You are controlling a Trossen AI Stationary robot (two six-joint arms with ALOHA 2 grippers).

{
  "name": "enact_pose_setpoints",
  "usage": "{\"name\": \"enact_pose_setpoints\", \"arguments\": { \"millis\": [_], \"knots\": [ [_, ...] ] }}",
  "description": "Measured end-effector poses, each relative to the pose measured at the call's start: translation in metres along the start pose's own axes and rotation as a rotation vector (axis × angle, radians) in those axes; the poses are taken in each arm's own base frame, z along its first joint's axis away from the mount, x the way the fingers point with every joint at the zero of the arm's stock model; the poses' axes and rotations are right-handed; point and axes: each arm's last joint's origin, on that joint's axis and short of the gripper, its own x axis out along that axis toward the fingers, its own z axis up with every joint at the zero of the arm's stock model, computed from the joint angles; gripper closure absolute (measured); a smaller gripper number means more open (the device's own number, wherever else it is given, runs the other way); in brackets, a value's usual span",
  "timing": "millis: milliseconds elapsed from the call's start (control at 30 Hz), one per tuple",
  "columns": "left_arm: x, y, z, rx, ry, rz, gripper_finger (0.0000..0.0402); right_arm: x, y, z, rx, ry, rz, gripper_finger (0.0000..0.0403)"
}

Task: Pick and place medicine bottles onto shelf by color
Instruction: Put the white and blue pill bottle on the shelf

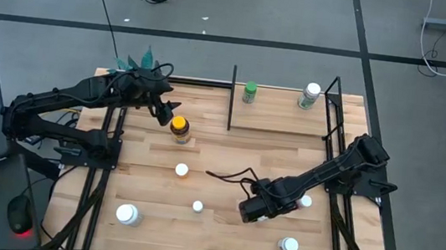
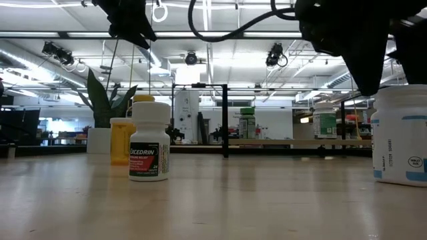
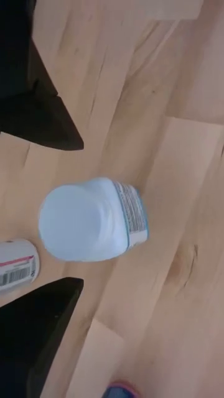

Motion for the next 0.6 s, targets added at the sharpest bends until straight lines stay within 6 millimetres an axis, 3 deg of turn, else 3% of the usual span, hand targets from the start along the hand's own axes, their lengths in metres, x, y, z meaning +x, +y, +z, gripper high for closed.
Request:
{"name": "enact_pose_setpoints", "arguments": {
  "millis": [600],
  "knots": [
    [0.0000,0.0000,0.0001,-0.001,0.000,0.000,0.0120,0.0019,0.0000,0.0010,-0.041,-0.009,0.007,0.0114]
  ]
}}
